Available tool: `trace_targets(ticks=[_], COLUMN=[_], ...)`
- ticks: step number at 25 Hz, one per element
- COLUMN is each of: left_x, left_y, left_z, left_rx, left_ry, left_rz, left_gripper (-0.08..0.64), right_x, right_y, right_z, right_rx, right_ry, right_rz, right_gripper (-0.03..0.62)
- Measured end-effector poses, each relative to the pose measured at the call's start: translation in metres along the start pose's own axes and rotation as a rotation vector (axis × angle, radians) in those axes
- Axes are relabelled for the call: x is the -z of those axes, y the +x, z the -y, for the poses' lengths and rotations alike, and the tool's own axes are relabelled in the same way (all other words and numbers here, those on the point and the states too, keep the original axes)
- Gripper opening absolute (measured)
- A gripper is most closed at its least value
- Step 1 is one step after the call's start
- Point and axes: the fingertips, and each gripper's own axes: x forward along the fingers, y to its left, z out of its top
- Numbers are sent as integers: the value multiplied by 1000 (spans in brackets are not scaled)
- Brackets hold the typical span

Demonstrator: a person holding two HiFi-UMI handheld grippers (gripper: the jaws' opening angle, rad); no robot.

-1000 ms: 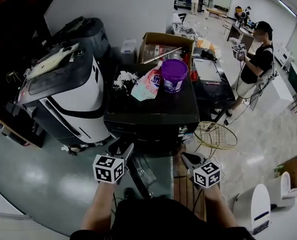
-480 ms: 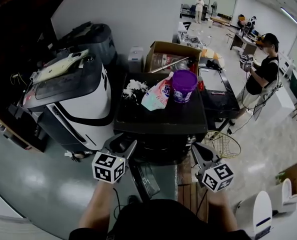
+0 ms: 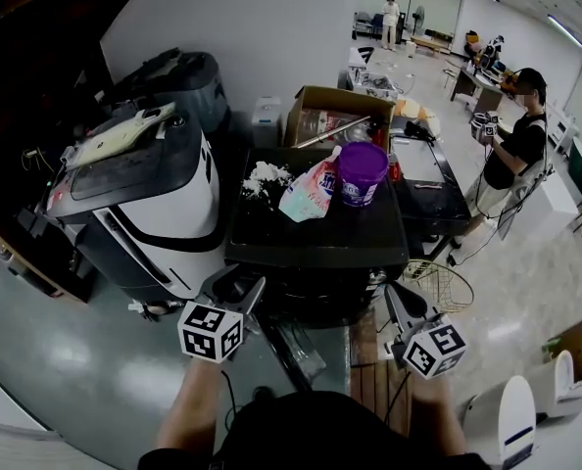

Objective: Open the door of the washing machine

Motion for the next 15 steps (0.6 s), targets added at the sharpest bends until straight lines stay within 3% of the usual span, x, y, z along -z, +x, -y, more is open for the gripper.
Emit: trace_targets(ticks=[11,15], left_x=[-5,-11], left_y=[-11,-16], left_z=[-1,-4], left_rx=[-24,-45], left_ry=[-2,1], left_rz=[44,68], left_gripper=[196,158], right_x=[-3,-3], right_y=[0,1], right_z=[-7,-7], right_rx=[-15,-10], right_ry=[-34,-20], right_rz=[3,4], right_gripper=[15,15])
